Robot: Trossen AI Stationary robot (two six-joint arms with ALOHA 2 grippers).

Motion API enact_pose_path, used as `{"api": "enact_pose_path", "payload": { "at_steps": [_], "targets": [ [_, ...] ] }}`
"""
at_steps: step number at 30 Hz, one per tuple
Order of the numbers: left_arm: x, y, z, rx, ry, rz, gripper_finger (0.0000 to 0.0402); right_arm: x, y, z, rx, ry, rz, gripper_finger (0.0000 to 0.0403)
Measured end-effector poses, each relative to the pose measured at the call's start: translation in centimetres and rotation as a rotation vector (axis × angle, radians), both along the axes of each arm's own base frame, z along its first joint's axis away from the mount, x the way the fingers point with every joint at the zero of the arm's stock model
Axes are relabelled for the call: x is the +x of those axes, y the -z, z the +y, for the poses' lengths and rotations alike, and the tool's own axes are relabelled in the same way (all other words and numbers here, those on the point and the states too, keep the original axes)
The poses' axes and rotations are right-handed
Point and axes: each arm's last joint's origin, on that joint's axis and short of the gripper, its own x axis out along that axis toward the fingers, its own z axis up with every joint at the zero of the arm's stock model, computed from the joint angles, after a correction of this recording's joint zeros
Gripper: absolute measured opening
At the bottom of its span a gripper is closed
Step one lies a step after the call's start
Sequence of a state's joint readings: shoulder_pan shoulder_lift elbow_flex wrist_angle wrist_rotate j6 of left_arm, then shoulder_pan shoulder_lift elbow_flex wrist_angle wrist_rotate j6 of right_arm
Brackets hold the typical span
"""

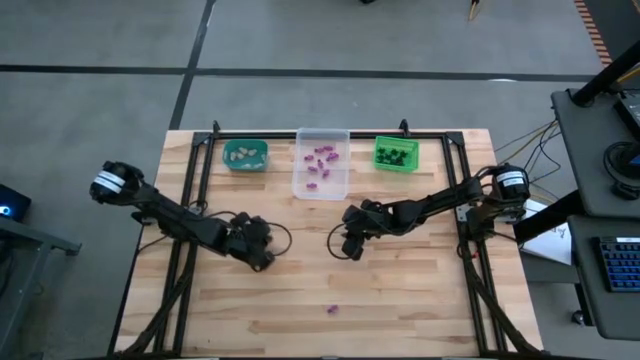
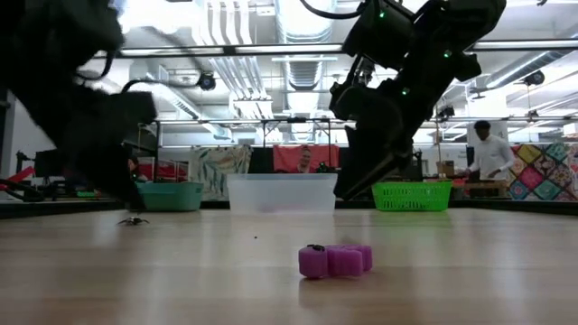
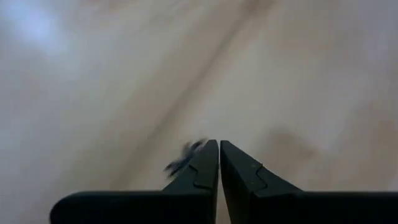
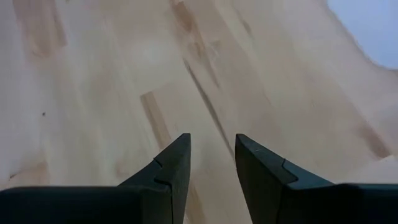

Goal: Sort Halloween decoration
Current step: Put the black spider toy into the green bin

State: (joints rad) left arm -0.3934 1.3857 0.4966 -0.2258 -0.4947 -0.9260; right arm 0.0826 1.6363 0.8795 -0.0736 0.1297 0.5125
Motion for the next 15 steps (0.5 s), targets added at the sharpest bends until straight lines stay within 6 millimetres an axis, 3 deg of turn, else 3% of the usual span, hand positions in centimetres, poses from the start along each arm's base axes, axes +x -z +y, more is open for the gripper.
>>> {"api": "enact_pose_path", "payload": {
  "at_steps": [7, 15],
  "targets": [
    [1.9, -2.8, -2.6, 0.001, 0.152, -0.068, 0.0, 0.1, -0.1, 0.2, 0.01, -0.047, -0.007, 0.0116],
    [-0.6, -1.9, -2.5, 0.043, 0.228, 0.122, 0.0, 0.8, -0.7, 1.4, -0.023, -0.162, -0.111, 0.0116]
  ]
}}
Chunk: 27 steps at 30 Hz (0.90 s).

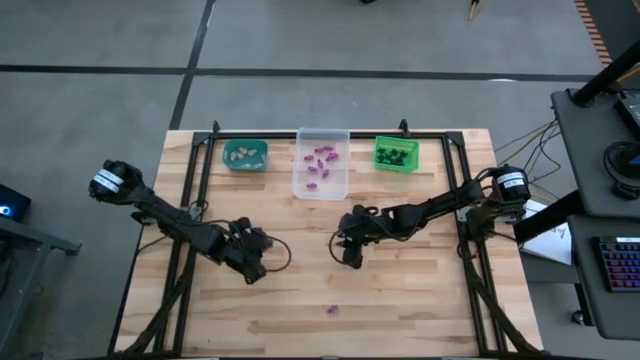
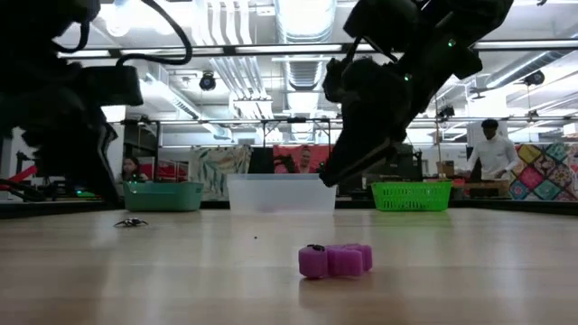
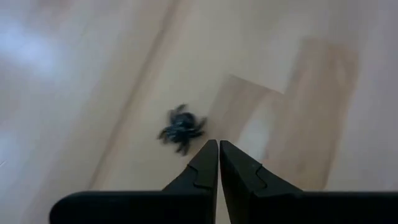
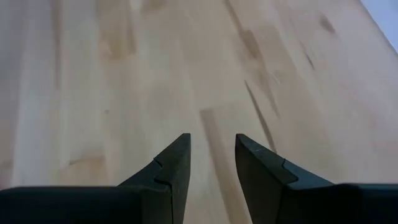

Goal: Sort Halloween decoration
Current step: Put the black spider toy into the green bin

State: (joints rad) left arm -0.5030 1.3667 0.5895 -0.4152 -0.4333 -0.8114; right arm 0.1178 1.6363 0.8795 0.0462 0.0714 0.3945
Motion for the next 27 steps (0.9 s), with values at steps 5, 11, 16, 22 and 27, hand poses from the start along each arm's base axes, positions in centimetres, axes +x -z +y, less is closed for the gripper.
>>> {"api": "enact_pose_path", "payload": {
  "at_steps": [5, 11, 16, 22, 27],
  "targets": [
    [0.4, 0.1, -0.6, -0.035, 0.314, -0.101, 0.0, 0.4, -0.4, 0.2, -0.069, -0.078, -0.064, 0.0116],
    [-0.1, 0.3, 0.2, -0.157, 0.477, -0.149, 0.0, -0.4, -0.3, -0.3, -0.161, -0.163, 0.018, 0.0116],
    [-0.6, 0.8, 1.9, -0.027, 0.3, -0.101, 0.0, -0.4, -1.0, -1.4, -0.175, -0.149, -0.005, 0.0116],
    [-0.5, -0.3, 2.0, -0.042, 0.217, -0.015, 0.002, -0.4, -2.0, -1.8, -0.141, -0.16, -0.051, 0.0116],
    [-0.6, 0.0, 2.2, 0.009, 0.24, -0.004, 0.0076, -0.5, -2.6, -1.3, -0.062, -0.216, -0.076, 0.0116]
  ]
}}
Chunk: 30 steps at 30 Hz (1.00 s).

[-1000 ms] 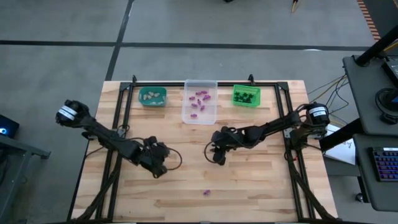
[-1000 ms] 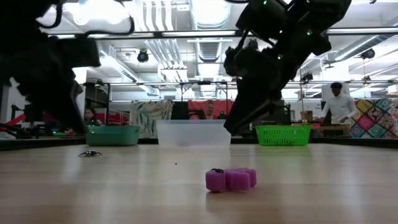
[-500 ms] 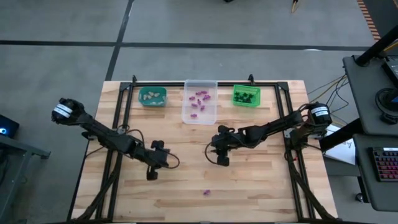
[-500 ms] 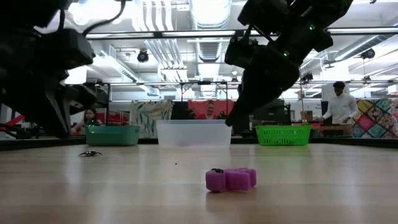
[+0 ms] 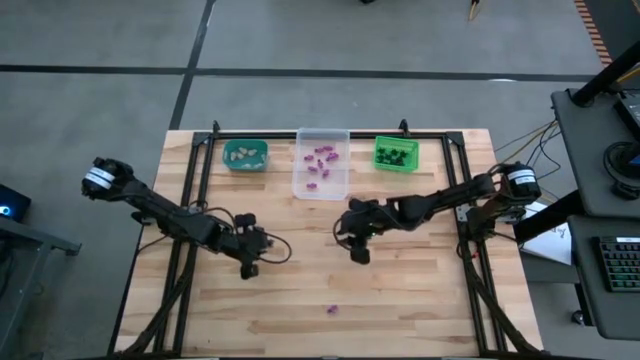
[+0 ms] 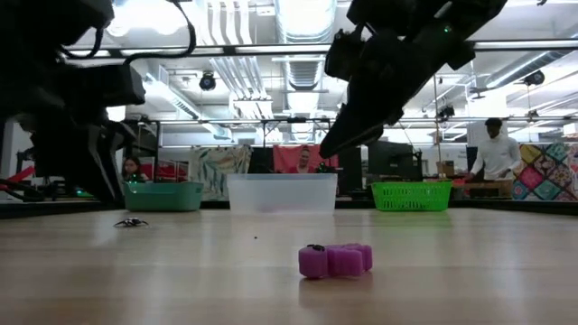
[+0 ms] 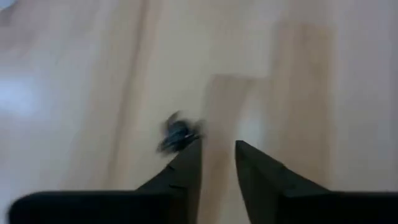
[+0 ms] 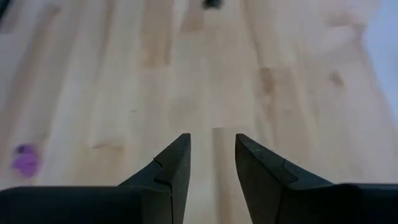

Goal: Sort Halloween decoration
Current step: Put the black spider toy into the green bin

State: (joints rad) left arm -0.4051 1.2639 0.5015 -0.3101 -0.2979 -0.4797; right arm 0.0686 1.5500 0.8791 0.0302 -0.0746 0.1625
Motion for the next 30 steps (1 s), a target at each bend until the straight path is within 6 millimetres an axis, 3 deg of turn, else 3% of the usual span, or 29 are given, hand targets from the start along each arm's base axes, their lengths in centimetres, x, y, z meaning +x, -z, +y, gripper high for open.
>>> {"api": "enact_pose_path", "payload": {
  "at_steps": [6, 10, 23, 30],
  "targets": [
    [-0.2, 0.8, 0.5, 0.125, -0.036, 0.005, 0.0153, -0.1, -0.1, 1.0, 0.024, -0.025, -0.001, 0.0116],
    [0.1, 1.1, 0.4, 0.154, -0.013, -0.001, 0.0173, -0.2, -0.1, 1.3, 0.036, -0.025, 0.001, 0.0116],
    [0.4, 3.2, 0.8, 0.157, -0.015, -0.027, 0.015, -0.2, -0.1, 1.4, 0.045, -0.019, 0.002, 0.0116],
    [0.4, 3.2, 0.8, 0.145, -0.02, -0.028, 0.0107, -0.2, -0.1, 1.7, 0.054, -0.02, 0.006, 0.0116]
  ]
}}
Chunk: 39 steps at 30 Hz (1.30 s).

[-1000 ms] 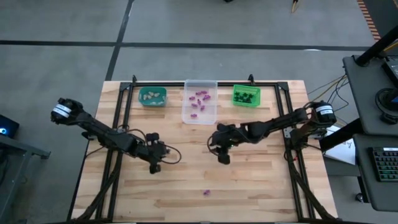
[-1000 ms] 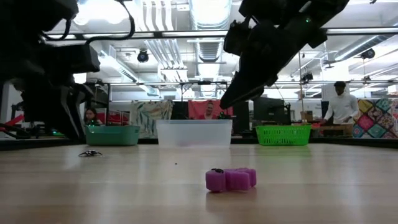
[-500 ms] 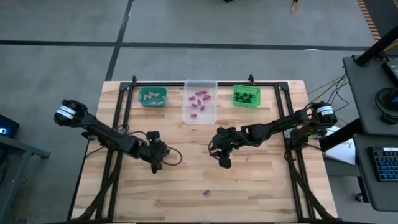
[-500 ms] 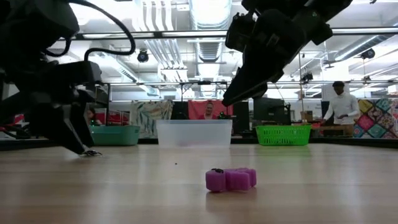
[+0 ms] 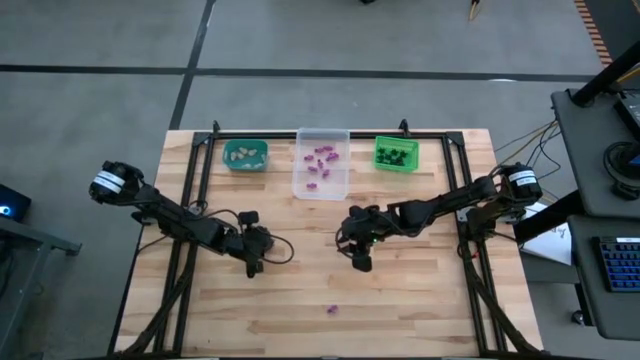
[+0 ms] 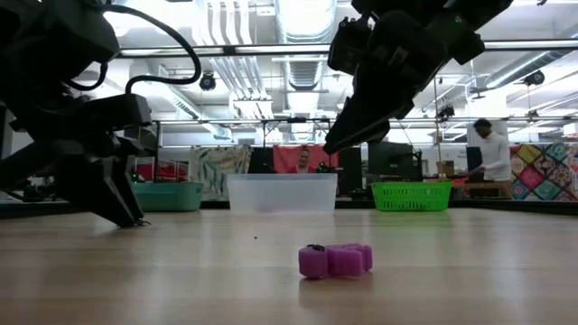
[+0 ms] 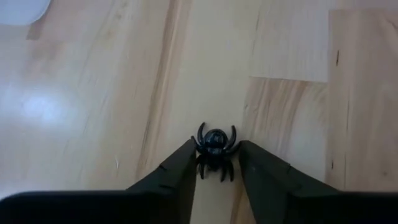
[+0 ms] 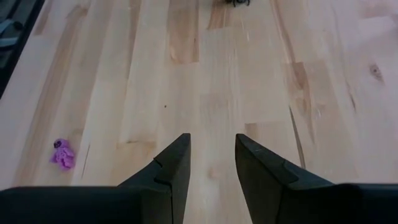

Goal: Sort Halloween decoration
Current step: Put the black spider toy into the green bin

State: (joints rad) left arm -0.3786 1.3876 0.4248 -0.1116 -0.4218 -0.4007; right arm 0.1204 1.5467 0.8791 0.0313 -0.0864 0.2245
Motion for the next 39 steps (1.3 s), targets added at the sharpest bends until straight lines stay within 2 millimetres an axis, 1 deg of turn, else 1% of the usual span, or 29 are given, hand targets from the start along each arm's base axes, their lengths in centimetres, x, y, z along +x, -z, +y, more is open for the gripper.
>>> {"api": "enact_pose_path", "payload": {
  "at_steps": [6, 9, 17, 20, 24, 29, 32, 35, 39],
  "targets": [
    [0.2, -0.2, 0.0, 0.004, -0.006, -0.008, 0.0056, 0.0, 0.0, 0.0, 0.0, -0.001, 0.005, 0.0116],
    [0.3, -0.5, -0.1, -0.004, -0.012, -0.024, 0.0038, -0.1, 0.1, 0.0, -0.002, 0.0, 0.014, 0.0116],
    [0.7, -1.5, -0.2, -0.03, -0.011, -0.081, 0.0004, -0.2, 0.3, 0.1, -0.004, -0.004, 0.036, 0.0116],
    [0.8, -2.0, -0.3, -0.038, -0.011, -0.101, 0.0001, -0.3, 0.3, 0.2, -0.004, -0.006, 0.036, 0.0116],
    [0.8, -2.1, -0.3, -0.039, -0.011, -0.104, 0.0, -0.3, 0.3, 0.2, -0.009, -0.01, 0.037, 0.0116],
    [0.8, -2.1, -0.2, -0.04, -0.02, -0.106, 0.0004, -0.3, 0.3, 0.2, -0.009, -0.01, 0.037, 0.0116],
    [0.8, -2.1, -0.1, -0.055, -0.045, -0.112, 0.0021, -0.3, 0.3, 0.2, -0.008, -0.01, 0.037, 0.0116],
    [0.8, -1.9, -0.1, -0.066, -0.063, -0.113, 0.0052, -0.3, 0.3, 0.2, -0.008, -0.009, 0.037, 0.0116],
    [0.8, -1.5, -0.1, -0.056, -0.066, -0.095, 0.0107, -0.2, 0.3, 0.2, -0.007, -0.009, 0.033, 0.0116]
  ]
}}
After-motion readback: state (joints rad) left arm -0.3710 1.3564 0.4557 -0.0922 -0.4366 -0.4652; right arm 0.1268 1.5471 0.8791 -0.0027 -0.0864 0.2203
